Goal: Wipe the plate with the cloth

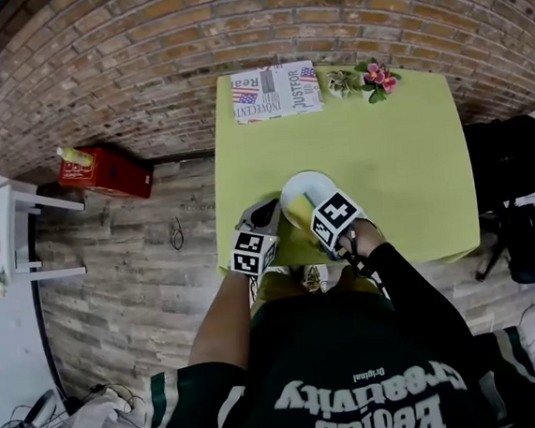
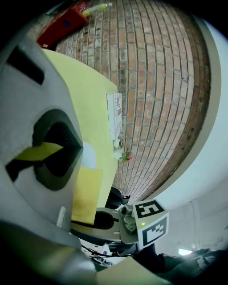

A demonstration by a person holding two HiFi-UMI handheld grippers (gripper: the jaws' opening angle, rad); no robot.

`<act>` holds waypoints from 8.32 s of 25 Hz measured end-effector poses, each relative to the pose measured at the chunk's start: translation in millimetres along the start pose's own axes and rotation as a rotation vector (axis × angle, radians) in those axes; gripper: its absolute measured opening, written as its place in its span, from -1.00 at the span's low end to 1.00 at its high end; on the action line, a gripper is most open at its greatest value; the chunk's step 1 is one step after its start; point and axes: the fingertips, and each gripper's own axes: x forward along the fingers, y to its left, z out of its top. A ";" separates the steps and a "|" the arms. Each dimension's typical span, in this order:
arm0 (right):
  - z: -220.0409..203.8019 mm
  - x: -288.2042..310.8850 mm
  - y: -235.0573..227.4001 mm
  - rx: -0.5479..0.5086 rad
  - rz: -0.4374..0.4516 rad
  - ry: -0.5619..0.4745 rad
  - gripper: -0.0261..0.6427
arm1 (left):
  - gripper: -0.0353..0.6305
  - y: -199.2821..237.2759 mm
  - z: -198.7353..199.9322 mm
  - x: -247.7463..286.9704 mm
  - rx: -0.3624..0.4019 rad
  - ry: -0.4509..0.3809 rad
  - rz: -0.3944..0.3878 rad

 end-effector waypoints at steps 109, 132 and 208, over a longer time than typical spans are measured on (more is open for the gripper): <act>-44.8 -4.1 -23.1 0.346 -0.136 -0.160 -0.51 | -0.87 -16.1 -23.3 -7.9 0.128 0.104 -0.073; -47.4 -23.0 -37.0 0.392 -0.164 -0.201 -0.51 | -0.87 -18.3 -16.7 -11.3 0.131 0.085 -0.091; -58.1 -3.4 -30.4 0.215 -0.036 -0.109 -0.50 | -0.87 -12.3 -24.6 -21.5 0.051 0.070 0.098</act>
